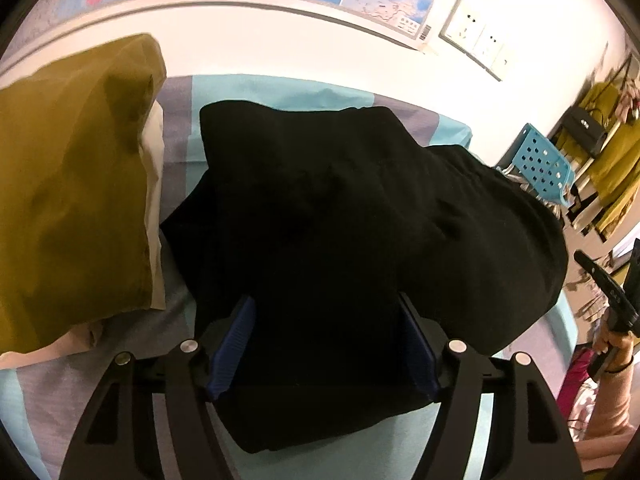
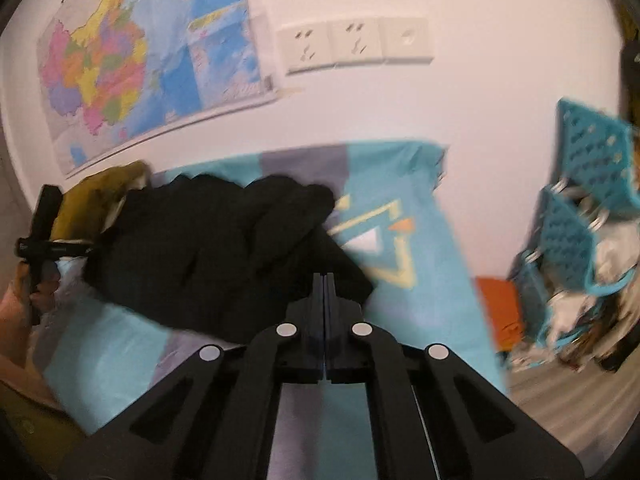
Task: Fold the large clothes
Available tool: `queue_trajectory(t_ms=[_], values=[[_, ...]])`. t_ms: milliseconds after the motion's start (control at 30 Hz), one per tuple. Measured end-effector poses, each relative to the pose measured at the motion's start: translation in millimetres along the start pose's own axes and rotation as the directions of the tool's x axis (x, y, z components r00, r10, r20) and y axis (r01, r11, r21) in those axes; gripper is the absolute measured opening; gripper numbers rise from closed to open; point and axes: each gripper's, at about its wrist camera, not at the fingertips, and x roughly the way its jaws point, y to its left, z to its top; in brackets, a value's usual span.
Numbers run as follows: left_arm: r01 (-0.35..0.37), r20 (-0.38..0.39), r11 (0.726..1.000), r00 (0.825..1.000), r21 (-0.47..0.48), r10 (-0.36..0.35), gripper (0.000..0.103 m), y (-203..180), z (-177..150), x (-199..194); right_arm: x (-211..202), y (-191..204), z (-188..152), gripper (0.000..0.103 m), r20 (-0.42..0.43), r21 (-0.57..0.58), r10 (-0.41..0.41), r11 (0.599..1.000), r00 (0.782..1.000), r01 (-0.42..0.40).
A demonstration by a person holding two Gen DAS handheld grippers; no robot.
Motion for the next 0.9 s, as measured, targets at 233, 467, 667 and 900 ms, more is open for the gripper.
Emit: queue_trajectory(t_ms=[233,467,667,900], values=[[0.011,-0.004,1.000,1.000,-0.015,-0.012,0.070,2.1,0.3,0.5,38.9,17.4,-32.4,0.045,-0.084,0.070,0.068,0.996,0.994,-0.062],[0.033,0.000,0.999,0.999,-0.034,-0.033,0.070,7.9,0.1,1.1,47.2,18.8,-27.9,0.005,-0.082,0.023,0.042,0.999,0.996,-0.040],[0.050,0.001,0.998,0.999,-0.049,-0.050,0.070,12.6,0.0,1.0,-2.9,14.5,7.9,0.001,0.042,-0.078,-0.036,0.996,0.999,0.039],[0.029,0.006,1.000,1.000,-0.006,-0.029,0.071,5.0,-2.4,0.3,36.5,-6.1,-14.2,0.000,-0.125,-0.016,-0.039,0.999,0.991,0.037]])
